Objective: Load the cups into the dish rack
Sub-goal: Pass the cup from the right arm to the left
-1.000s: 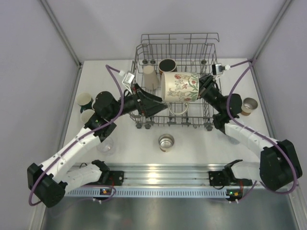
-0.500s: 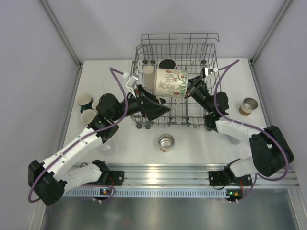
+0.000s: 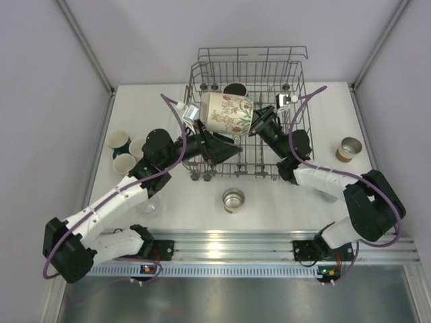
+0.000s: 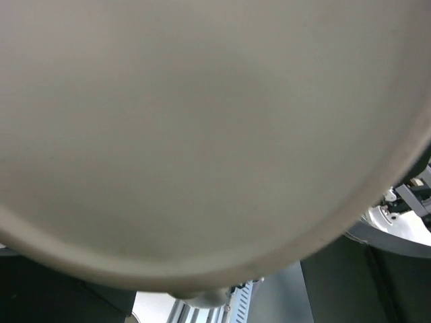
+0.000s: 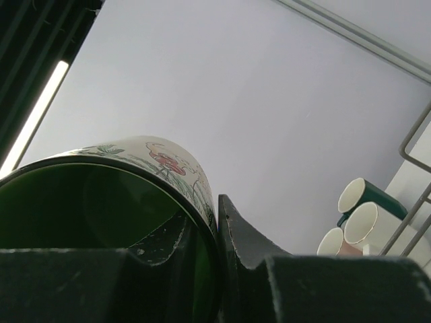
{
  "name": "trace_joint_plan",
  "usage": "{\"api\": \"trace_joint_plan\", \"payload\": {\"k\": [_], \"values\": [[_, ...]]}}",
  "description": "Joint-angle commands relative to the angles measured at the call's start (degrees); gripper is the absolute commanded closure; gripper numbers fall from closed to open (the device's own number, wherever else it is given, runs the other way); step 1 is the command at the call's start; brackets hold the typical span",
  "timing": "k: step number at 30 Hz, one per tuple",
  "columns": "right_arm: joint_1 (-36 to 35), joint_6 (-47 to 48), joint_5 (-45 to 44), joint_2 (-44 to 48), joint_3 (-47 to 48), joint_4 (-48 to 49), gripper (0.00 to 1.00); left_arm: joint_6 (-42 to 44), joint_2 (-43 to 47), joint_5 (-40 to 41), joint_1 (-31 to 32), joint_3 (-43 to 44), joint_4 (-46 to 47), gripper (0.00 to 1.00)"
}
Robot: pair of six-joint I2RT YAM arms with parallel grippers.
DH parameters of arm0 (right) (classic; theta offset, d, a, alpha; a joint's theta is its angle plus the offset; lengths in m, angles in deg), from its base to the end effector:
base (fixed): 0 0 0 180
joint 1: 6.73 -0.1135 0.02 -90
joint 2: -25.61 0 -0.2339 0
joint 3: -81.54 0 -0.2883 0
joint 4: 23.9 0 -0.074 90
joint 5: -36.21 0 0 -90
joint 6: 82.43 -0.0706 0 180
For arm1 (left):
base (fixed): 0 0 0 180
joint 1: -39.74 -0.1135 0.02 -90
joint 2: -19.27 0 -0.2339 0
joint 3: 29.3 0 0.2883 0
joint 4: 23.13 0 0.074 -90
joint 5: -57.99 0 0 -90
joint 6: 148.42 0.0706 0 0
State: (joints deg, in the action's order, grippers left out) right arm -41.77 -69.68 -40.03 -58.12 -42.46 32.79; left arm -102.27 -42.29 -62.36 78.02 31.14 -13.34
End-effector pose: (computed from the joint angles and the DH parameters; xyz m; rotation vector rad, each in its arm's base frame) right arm 0.2969 0.2287 0.2809 0.2132 1.2686 1.8601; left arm 0.2371 -0.2326 0.3339 0.4167 1.5842 -1.5140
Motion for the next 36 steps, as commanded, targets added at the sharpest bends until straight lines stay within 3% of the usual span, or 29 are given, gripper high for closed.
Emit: {"api": "trace_joint_plan", "payload": {"k": [1, 7, 16, 19, 25, 28, 32, 33, 36], "values": [[-3.36, 2.36, -1.89, -0.04, 3.04, 14.26, 1.00, -0.09, -0.40, 0.64, 0.48, 0.88, 5.00, 0.15], [-5.29, 5.79, -3.38, 0.75, 1.54, 12.51, 1.00, -0.44, -0.32, 1.60, 0.48, 0.97, 6.32, 0.26], [-6.44, 4.30, -3.30, -1.09, -0.22, 13.49, 1.00, -1.58, 1.44, 3.81, 0.48, -0.88, 10.89, 0.58], [-6.44, 5.01, -3.30, -1.27, -1.09, 13.73, 1.00, -1.06, 1.36, 3.19, 0.48, -0.96, 10.89, 0.64], [-6.44, 4.66, -2.16, -2.14, -2.77, 15.58, 1.00, 0.35, 1.79, 3.72, 0.48, -0.96, 10.89, 0.59], [-6.35, 4.13, -1.63, -2.76, -2.94, 16.37, 1.00, 0.35, 1.18, 3.19, 0.48, -0.61, 10.89, 0.63], [-6.26, 3.87, -0.40, -3.64, -3.03, 16.90, 1.00, 0.44, 0.56, 2.40, 0.48, -0.44, 10.89, 0.88], [-6.26, 3.86, -0.14, -4.08, -3.12, 16.90, 1.00, 0.61, 0.56, 2.31, 0.48, -0.44, 10.89, 1.00], [-5.82, 2.99, 1.00, -5.48, -3.64, 18.03, 1.00, 1.14, 1.27, 3.27, 0.48, -0.52, 10.63, 1.00]]}}
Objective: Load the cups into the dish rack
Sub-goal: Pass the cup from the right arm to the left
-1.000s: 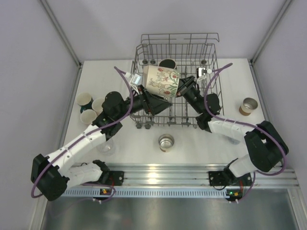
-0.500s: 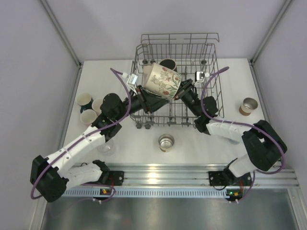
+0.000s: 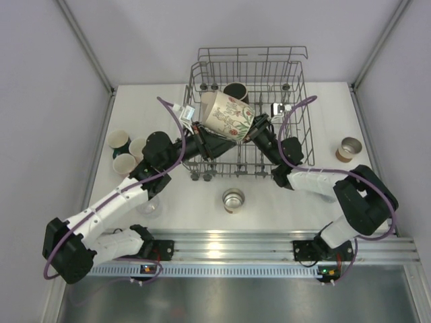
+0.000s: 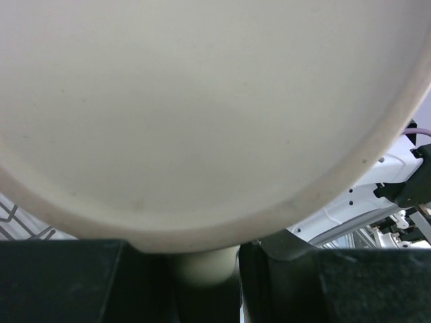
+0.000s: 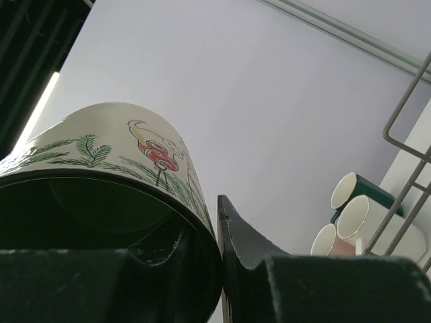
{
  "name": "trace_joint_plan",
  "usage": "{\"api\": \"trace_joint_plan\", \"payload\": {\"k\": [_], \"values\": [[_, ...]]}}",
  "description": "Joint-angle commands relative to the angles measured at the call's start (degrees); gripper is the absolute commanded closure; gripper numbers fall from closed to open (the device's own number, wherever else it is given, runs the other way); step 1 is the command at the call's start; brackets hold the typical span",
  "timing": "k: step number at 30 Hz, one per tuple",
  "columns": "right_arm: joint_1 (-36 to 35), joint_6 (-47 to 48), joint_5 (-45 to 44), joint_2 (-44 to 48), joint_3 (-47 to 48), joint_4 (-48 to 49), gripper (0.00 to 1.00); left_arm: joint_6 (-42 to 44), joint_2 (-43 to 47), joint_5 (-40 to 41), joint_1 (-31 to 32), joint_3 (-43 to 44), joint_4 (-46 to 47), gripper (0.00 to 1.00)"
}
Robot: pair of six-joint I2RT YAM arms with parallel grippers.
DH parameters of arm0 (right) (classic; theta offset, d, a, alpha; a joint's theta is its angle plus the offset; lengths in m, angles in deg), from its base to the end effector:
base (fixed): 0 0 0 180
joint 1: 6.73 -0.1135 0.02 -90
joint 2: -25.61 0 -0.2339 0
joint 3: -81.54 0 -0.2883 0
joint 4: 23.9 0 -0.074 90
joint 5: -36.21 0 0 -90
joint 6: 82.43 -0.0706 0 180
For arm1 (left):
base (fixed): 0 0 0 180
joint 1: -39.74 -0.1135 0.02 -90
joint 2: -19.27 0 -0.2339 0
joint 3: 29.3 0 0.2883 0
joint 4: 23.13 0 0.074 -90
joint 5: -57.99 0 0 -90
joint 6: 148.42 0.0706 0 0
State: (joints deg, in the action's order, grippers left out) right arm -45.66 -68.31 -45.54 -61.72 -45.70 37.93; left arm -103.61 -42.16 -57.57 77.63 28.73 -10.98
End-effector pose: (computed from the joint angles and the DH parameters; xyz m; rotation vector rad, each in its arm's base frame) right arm 0.2849 0.2431 0.2495 0.2655 1.2789 1.8428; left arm 0.2433 -0.2279 0.3228 0.3131 1.5872 -1.4746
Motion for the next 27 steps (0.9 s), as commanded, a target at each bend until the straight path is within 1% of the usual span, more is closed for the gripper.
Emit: {"api": "trace_joint_plan", "payload": {"k": [1, 3, 4, 6, 7, 9, 10, 12, 19, 24, 25, 27], "values": [[-1.50, 1.09, 7.30, -2.40, -0.50, 14.47, 0.96, 2.91, 1.40, -0.73, 0.87, 2.05, 6.96, 1.00], [-0.88, -0.66, 8.01, -3.89, -0.94, 16.41, 0.87, 4.75, 1.75, 0.07, 0.87, 2.93, 4.85, 1.00], [-0.09, -1.37, 8.62, -4.25, -1.11, 17.29, 0.78, 5.46, 2.01, 0.51, 0.87, 3.20, 3.97, 1.00], [1.05, -2.78, 9.15, -5.04, -2.08, 19.58, 0.70, 7.48, 2.63, 2.62, 0.87, 3.81, 0.98, 1.00], [2.28, -3.13, 9.76, -5.22, -2.34, 20.28, 0.63, 8.18, 2.80, 3.49, 0.78, 4.16, -0.24, 1.00], [3.69, -3.75, 10.55, -5.22, -3.31, 21.17, 0.55, 10.64, 2.89, 6.21, 0.78, 5.30, -4.20, 1.00], [5.00, -3.93, 11.08, -5.22, -3.66, 21.17, 0.49, 11.43, 2.72, 7.18, 0.78, 6.79, -5.69, 1.00], [6.06, -4.02, 11.70, -4.87, -4.80, 20.73, 0.44, 13.98, 1.85, 9.72, 0.78, 8.64, -9.81, 1.00], [10.28, -4.19, 15.12, -4.69, -6.74, 19.85, 0.30, 20.22, -2.64, 14.39, 0.70, 16.11, -17.55, 1.00], [13.70, -2.97, 16.71, -3.47, -8.14, 17.92, 0.30, 25.93, -6.06, 19.49, 0.69, 22.00, -23.19, 1.00], [14.06, -2.53, 16.97, -3.11, -8.41, 16.96, 0.30, 26.81, -6.68, 22.19, 0.69, 22.96, -26.07, 1.00], [14.94, -0.52, 17.41, -1.45, -8.50, 15.20, 0.30, 28.92, -8.61, 24.93, 0.69, 25.42, -28.20, 1.00]]}}
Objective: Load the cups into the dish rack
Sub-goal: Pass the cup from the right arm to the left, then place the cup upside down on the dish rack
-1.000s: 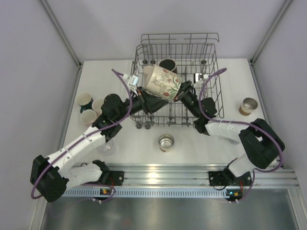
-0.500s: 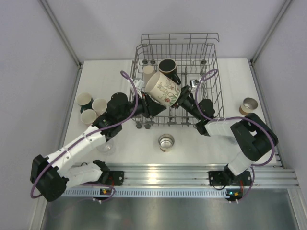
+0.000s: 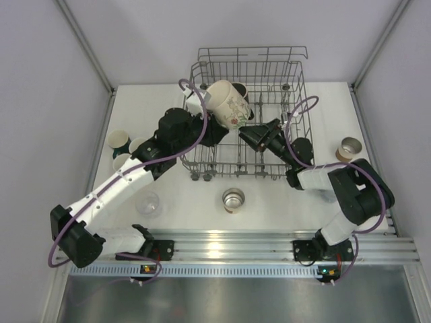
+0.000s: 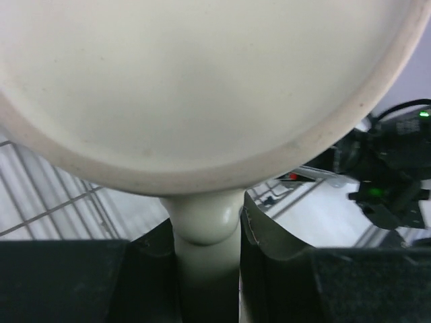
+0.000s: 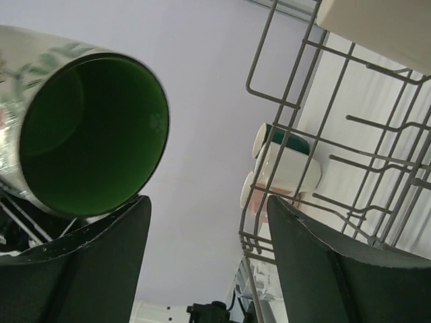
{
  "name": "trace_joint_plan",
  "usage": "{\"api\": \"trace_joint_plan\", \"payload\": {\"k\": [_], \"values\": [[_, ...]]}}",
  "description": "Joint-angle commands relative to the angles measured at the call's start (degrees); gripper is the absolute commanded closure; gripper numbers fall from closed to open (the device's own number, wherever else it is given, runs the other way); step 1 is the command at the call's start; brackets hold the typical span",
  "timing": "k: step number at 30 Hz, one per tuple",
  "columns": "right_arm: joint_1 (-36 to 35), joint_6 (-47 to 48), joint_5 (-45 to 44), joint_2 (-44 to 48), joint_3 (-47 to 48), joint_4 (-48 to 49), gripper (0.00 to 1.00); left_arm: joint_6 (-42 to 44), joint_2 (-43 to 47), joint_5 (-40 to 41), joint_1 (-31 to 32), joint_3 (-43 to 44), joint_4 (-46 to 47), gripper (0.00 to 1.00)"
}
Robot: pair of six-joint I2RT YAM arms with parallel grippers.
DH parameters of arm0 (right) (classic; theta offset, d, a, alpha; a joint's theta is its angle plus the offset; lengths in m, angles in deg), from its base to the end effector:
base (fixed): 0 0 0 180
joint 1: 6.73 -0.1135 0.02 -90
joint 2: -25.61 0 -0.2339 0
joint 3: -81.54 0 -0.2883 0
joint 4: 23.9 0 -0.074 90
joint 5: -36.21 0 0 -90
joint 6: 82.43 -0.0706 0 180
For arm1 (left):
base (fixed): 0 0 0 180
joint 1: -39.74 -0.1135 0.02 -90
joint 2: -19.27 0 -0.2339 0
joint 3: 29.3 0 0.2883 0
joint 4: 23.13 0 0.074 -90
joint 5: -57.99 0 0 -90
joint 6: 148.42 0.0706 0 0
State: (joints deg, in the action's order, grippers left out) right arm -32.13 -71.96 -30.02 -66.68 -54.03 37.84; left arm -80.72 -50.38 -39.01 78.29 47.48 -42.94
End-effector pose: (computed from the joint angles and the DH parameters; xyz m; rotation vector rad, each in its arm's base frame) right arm 0.3106 0.1790 0.1667 0.3340 1.5685 1.7671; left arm 0.2803 -0.2344 0.3370 0.3556 1.8421 -0.8580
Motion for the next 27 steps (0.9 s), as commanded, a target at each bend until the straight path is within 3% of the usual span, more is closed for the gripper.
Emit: {"api": "trace_joint_plan", "payload": {"k": [1, 4, 8, 12, 21, 27], "values": [[1.59, 4.28, 1.98, 4.48, -0.08, 13.45, 0.30, 6.48, -0.92, 8.39, -0.05, 7.29, 2.79, 1.00], [1.85, 10.69, 1.72, 9.75, 0.71, 2.48, 0.30, 7.89, -2.68, 12.97, -0.05, 8.18, 1.38, 1.00], [1.85, 23.94, -3.36, 21.15, 1.59, -20.60, 0.30, 9.65, -5.93, 18.15, -0.14, 8.35, 1.03, 1.00], [1.85, 30.46, -11.53, 30.38, 0.80, -30.40, 0.29, 11.05, -9.53, 20.10, -0.66, 8.88, 1.20, 1.00], [1.85, 31.80, -8.65, 33.49, 1.77, -32.45, 0.28, 12.46, -15.87, 20.81, -3.03, 9.67, 1.81, 1.00], [1.77, 31.89, -7.86, 33.93, 1.85, -32.62, 0.28, 14.13, -16.31, 15.28, -7.16, 7.13, 5.15, 1.00]]}}
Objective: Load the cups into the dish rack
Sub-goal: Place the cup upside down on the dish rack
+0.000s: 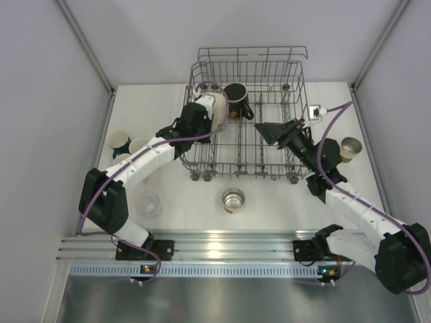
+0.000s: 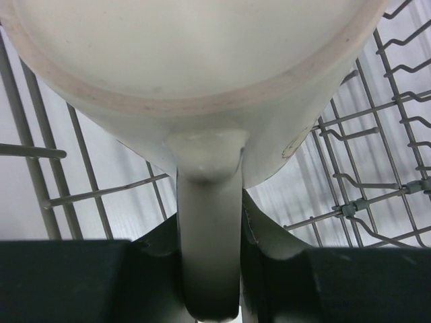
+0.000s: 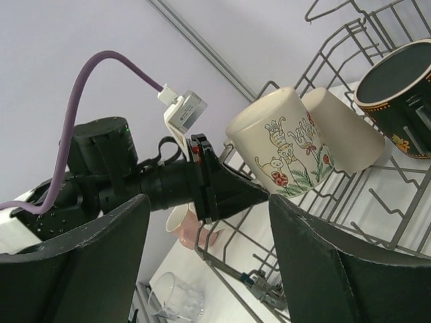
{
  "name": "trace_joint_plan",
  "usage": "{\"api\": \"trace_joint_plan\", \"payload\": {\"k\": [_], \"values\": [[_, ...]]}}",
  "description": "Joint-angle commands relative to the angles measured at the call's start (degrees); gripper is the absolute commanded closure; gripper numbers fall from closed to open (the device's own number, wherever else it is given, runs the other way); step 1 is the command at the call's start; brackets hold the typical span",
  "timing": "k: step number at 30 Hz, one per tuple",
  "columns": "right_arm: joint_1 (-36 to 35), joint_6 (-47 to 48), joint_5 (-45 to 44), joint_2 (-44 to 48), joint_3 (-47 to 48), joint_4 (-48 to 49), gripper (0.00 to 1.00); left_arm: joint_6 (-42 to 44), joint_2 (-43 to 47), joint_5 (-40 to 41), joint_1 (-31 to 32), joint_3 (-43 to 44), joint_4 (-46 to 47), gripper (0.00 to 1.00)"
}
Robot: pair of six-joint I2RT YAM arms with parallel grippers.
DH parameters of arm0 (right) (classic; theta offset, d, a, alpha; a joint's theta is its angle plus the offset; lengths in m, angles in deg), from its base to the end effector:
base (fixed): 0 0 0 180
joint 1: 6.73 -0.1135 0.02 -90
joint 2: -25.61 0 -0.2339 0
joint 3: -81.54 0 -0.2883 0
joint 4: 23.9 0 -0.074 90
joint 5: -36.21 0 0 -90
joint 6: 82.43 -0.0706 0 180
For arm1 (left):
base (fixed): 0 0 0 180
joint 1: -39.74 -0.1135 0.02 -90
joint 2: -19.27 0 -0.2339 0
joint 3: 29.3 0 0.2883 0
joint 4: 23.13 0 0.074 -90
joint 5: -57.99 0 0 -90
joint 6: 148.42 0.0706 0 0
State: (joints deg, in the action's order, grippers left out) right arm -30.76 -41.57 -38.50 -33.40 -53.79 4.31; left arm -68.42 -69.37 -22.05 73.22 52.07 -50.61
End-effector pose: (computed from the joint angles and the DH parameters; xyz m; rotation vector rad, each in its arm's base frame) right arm 0.2818 0.1460 0.2767 0.0716 1.4488 1.2422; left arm 0.3557 -0.2206 0.2290 0.3454 2.1497 -0.2456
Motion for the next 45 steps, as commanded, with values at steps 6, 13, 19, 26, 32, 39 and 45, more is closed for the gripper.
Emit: {"api": "trace_joint_plan", "payload": {"k": [6, 13, 19, 26, 32, 39, 45], "values": [[0.39, 1.77, 0.71, 0.64, 1.61, 1.08, 0.28, 1.74, 2.25, -12.48, -6.75, 0.25, 17.74, 1.00], [0.39, 2.12, 0.71, 0.47, 1.35, 1.17, 0.28, 3.41, 0.93, -18.04, -8.16, -1.16, 21.17, 1.00], [0.39, 2.30, 0.44, 0.29, 1.35, 1.08, 0.28, 4.02, -0.74, -18.30, -8.60, -1.60, 21.35, 1.00], [0.39, 2.30, 0.27, 0.20, 1.35, 1.08, 0.28, 3.58, -0.13, -18.04, -8.51, -4.23, 21.44, 1.00], [0.39, 2.30, 0.18, 0.64, 1.26, 0.82, 0.28, 5.25, 0.22, -18.22, -8.60, -6.08, 21.44, 1.00], [0.48, 2.30, 0.09, 0.56, 1.26, 0.73, 0.28, 5.96, -0.30, -17.52, -8.78, -7.66, 21.62, 1.00], [0.39, 2.30, 0.00, 0.56, 1.35, 0.64, 0.28, 5.34, -2.06, -17.60, -8.78, -7.84, 21.88, 0.91]]}}
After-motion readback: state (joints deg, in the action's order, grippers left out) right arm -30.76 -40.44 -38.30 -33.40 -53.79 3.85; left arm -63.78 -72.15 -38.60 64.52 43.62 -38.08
